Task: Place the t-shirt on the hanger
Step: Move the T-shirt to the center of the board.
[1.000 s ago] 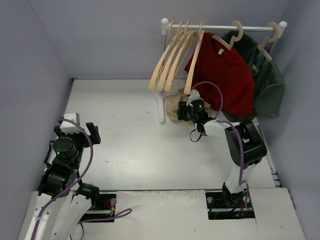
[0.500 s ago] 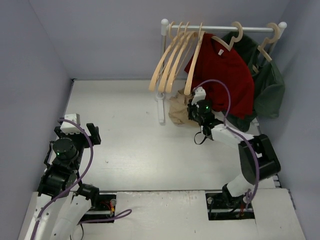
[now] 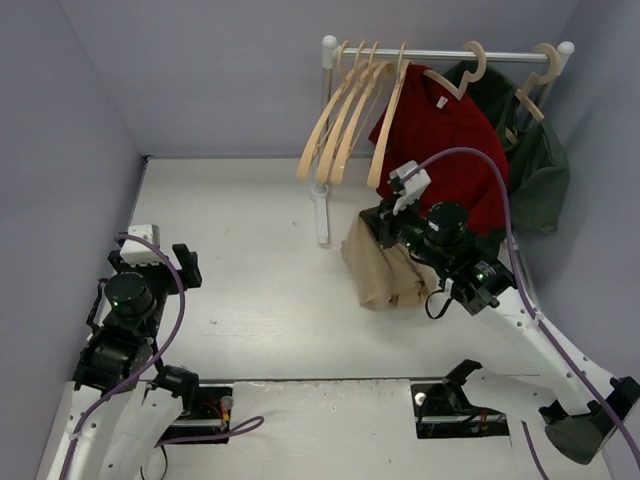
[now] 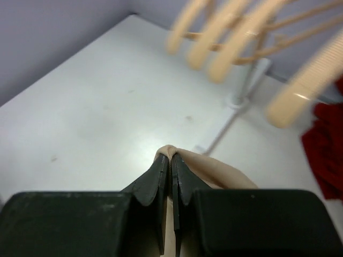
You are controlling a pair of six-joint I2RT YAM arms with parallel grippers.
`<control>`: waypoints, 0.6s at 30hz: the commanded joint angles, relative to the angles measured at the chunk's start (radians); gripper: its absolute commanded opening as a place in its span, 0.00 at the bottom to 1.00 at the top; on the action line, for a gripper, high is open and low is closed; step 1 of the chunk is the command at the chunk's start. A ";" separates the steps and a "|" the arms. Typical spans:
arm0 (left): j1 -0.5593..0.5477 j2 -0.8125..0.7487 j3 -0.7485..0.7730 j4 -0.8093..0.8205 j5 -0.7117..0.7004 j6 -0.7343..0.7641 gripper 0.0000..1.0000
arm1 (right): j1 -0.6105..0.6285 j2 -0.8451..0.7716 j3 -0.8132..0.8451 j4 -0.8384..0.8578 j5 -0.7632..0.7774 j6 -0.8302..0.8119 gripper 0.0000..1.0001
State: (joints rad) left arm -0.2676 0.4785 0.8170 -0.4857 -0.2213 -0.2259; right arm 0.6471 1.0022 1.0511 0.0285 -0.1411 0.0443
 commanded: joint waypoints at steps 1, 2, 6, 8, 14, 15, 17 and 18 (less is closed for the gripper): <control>-0.004 0.051 0.148 -0.019 0.010 -0.041 0.78 | 0.144 0.068 0.179 -0.022 -0.107 -0.002 0.00; -0.004 0.059 0.177 -0.058 0.008 -0.036 0.78 | 0.177 0.090 0.249 -0.024 -0.107 -0.014 0.00; -0.004 0.097 0.332 -0.175 -0.015 -0.032 0.78 | 0.297 0.242 0.475 -0.025 -0.178 -0.071 0.00; -0.004 0.095 0.376 -0.195 -0.026 -0.032 0.78 | 0.327 0.306 0.626 -0.024 -0.210 -0.092 0.00; -0.004 0.039 0.453 -0.205 -0.057 -0.021 0.78 | 0.361 0.293 0.731 -0.016 -0.246 -0.180 0.00; -0.004 0.033 0.455 -0.205 -0.063 -0.013 0.78 | 0.361 0.272 0.702 -0.016 -0.240 -0.186 0.00; -0.004 0.029 0.456 -0.206 -0.070 -0.001 0.78 | 0.361 0.233 0.651 -0.015 -0.212 -0.205 0.00; -0.004 0.026 0.453 -0.205 -0.070 0.004 0.78 | 0.361 0.211 0.609 -0.016 -0.183 -0.207 0.00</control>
State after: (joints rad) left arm -0.2676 0.4889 1.2500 -0.7068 -0.2668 -0.2418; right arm 1.0088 1.3056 1.7075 -0.0849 -0.3550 -0.1085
